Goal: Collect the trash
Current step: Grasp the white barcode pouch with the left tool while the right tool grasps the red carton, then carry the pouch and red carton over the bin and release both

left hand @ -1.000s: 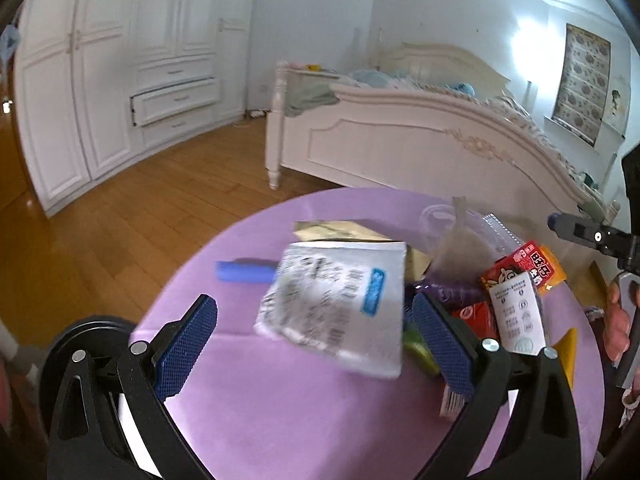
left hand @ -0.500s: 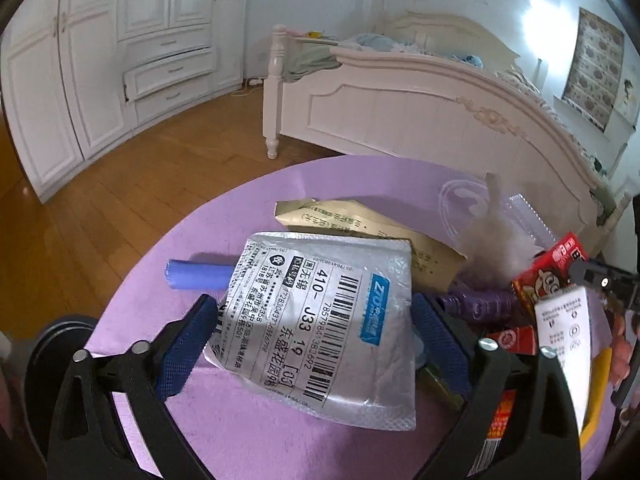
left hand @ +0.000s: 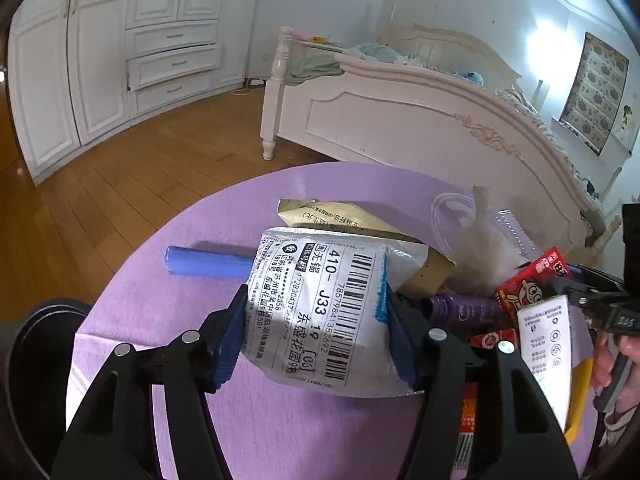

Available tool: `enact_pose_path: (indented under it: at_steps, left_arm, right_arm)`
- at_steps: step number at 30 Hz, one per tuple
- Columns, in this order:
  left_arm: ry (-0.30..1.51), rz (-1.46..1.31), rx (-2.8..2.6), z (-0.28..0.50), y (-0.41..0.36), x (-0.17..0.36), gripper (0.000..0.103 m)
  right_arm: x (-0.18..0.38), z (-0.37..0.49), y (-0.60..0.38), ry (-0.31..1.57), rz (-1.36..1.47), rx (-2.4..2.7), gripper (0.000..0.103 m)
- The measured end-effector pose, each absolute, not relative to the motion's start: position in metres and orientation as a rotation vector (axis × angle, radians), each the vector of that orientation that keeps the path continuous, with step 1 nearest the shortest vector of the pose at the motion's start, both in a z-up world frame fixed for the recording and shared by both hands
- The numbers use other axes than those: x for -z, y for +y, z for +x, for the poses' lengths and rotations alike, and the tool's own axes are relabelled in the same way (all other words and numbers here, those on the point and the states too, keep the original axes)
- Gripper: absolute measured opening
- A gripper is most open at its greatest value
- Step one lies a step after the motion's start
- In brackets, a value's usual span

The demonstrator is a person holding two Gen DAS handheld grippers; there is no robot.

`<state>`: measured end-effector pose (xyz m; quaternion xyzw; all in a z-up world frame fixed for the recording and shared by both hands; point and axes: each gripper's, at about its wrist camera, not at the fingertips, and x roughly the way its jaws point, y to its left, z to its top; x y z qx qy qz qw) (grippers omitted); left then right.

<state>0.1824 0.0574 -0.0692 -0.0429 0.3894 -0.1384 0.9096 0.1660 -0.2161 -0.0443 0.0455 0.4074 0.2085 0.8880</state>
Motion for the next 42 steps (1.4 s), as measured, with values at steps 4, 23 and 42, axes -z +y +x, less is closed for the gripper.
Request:
enact_pose_path:
  at_steps: [4,23,42]
  left_arm:
    - [0.79,-0.112,0.291,0.177,0.063,0.067,0.058]
    - [0.625,-0.197,0.237,0.084,0.119,0.016,0.058]
    - [0.635,-0.336,-0.073,0.031,0.28,0.05,0.058]
  right_arm:
    - [0.042,0.172,-0.215,0.874,0.14,-0.487,0.044]
    - [-0.068,0.109,-0.193,0.548,0.113,-0.495,0.034]
    - [-0.024,0.145,0.118,0.86,0.025,-0.931,0.034]
